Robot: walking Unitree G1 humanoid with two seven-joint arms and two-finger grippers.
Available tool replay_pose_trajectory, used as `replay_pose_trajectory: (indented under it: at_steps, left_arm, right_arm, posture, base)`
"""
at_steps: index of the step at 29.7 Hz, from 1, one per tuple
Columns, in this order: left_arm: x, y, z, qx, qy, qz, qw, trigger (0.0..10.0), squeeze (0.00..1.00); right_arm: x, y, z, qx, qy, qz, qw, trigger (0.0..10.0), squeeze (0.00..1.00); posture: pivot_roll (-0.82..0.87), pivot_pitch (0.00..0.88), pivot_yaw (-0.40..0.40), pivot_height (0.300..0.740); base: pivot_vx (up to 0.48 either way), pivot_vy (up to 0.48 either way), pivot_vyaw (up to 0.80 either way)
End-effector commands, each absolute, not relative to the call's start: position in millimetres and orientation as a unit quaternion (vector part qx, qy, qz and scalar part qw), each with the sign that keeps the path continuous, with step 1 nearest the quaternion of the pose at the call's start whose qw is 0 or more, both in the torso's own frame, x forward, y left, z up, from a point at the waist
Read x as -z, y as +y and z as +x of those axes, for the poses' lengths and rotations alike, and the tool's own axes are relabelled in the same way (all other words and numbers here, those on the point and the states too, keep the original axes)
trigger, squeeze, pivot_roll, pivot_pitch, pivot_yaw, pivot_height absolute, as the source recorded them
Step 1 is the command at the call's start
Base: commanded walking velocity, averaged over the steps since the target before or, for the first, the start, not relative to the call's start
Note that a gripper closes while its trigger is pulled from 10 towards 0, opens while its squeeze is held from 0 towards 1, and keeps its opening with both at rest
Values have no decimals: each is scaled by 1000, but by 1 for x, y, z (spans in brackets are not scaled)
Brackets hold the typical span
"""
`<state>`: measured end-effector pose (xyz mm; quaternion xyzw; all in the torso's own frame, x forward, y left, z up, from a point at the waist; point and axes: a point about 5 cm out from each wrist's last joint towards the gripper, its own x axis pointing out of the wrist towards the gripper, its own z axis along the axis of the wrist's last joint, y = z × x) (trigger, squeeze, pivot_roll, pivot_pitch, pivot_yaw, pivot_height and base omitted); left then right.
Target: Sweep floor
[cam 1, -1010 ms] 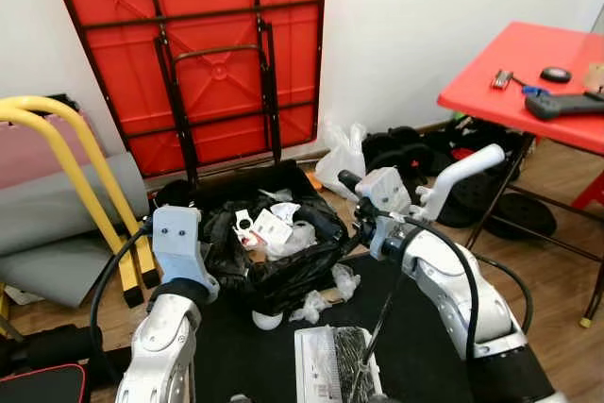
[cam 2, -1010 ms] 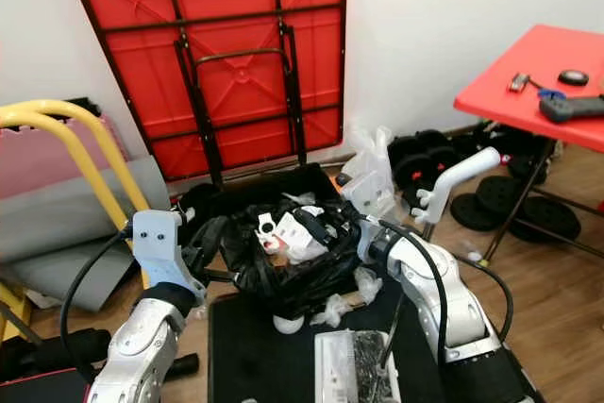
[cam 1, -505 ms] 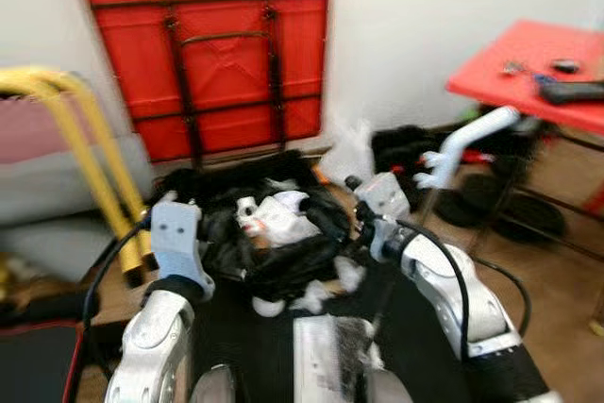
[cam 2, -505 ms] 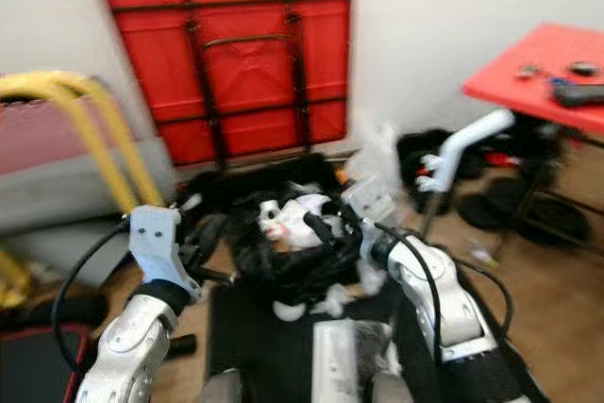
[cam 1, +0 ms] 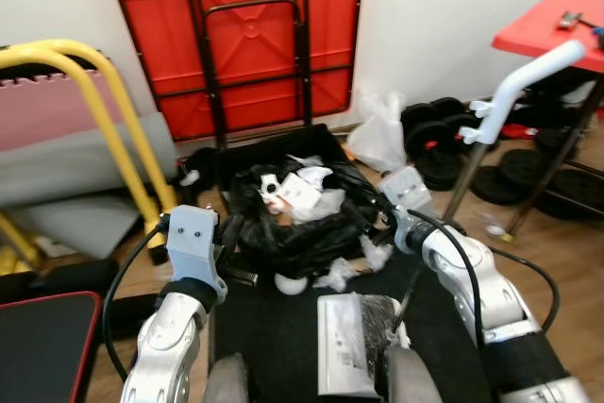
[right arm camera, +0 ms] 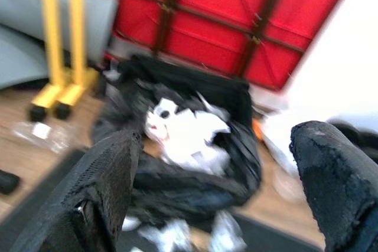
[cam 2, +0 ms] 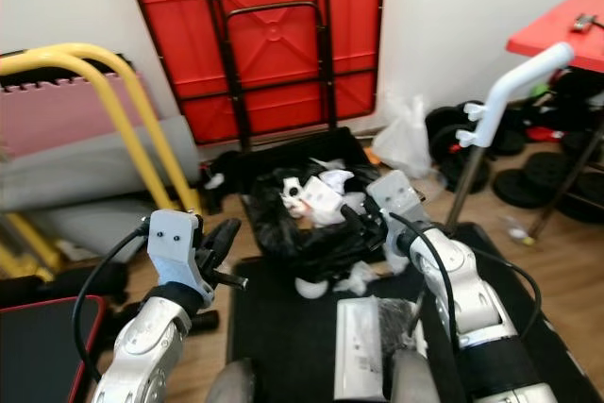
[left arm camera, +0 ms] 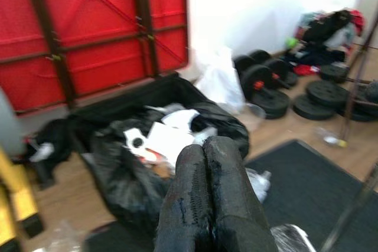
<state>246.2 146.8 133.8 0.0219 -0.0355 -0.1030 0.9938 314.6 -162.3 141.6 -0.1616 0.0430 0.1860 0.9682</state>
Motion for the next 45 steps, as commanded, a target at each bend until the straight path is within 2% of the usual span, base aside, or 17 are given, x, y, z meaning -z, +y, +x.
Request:
replay_pose_trajectory:
  at_steps: [1, 5, 8, 24, 31, 40, 45]
  left_arm:
    - [-134, 149, 247, 88, -34, 30, 995, 10000, 0]
    - [-134, 149, 246, 88, -34, 31, 995, 10000, 0]
    - [-135, 147, 247, 95, -36, 43, 994, 10000, 0]
    - [-135, 146, 247, 100, -36, 46, 993, 10000, 0]
    - [-135, 146, 247, 104, -37, 48, 993, 10000, 0]
    - [-135, 145, 245, 106, -37, 47, 993, 10000, 0]
    - [-135, 144, 244, 109, -36, 48, 992, 10000, 0]
  right_arm:
    - [-139, -165, 315, -178, 47, -162, 970, 10000, 0]
    - [-139, -168, 316, -173, 49, -161, 970, 10000, 0]
    - [-129, -182, 315, -158, 65, -163, 972, 10000, 0]
    - [-114, -199, 313, -127, 96, -173, 972, 10000, 0]
    - [-100, -217, 311, -86, 126, -164, 974, 10000, 0]
    - [-98, -229, 311, -56, 115, -143, 981, 10000, 0]
    - [-98, -236, 315, -46, 99, -96, 989, 10000, 0]
  posture:
    - [-109, 0, -6, 545]
    - [-110, 0, -6, 540]
    - [-114, 0, -2, 520]
    - [-116, 0, -1, 465]
    - [-116, 0, 1, 430]
    - [-113, 0, 0, 430]
    - [-109, 0, 4, 430]
  base:
    - [0, 0, 0]
    - [0, 0, 0]
    - [0, 0, 0]
    - [0, 0, 0]
    - [0, 0, 0]
    - [0, 0, 0]
    - [0, 0, 0]
